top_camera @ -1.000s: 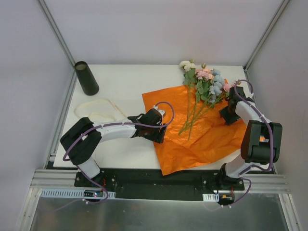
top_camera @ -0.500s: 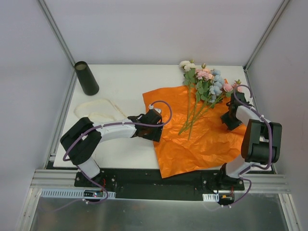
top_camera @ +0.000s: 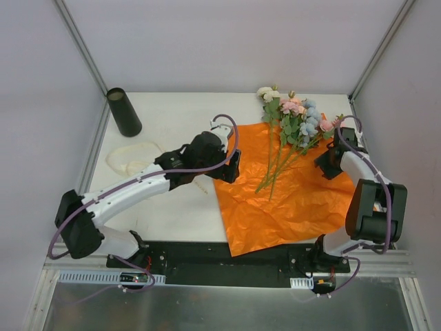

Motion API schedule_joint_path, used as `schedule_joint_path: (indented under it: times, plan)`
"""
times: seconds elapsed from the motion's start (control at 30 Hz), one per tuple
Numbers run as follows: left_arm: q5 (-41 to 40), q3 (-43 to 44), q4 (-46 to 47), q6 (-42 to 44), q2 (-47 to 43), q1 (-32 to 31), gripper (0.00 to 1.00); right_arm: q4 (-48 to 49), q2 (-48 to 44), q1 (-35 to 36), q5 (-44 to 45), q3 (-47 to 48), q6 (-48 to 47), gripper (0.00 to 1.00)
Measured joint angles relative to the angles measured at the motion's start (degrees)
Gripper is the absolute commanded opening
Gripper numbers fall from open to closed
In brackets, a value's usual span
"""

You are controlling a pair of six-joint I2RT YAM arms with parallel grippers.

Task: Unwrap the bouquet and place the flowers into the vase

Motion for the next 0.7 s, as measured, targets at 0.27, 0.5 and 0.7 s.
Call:
schedule_joint_path:
  times: [0.27, 0.5, 0.7]
  plan:
    - [-3.61, 8.59, -9.03, 10.4, -8.0, 0.09, 0.99, 3.17, -6.93, 6.71, -3.69, 3.52, 1.4, 0.45]
    - [-8.87, 4.79, -13.44, 19.26, -10.95, 0.09, 0.99, 7.76, -4.09, 18.1, -4.66, 6.29, 2.38, 0.43]
    - [-12.66, 1.46, -15.89, 23.08, -10.95, 0.07, 0.99, 8.52, 6.75, 23.26, -3.72, 13.4, 0.96, 0.42]
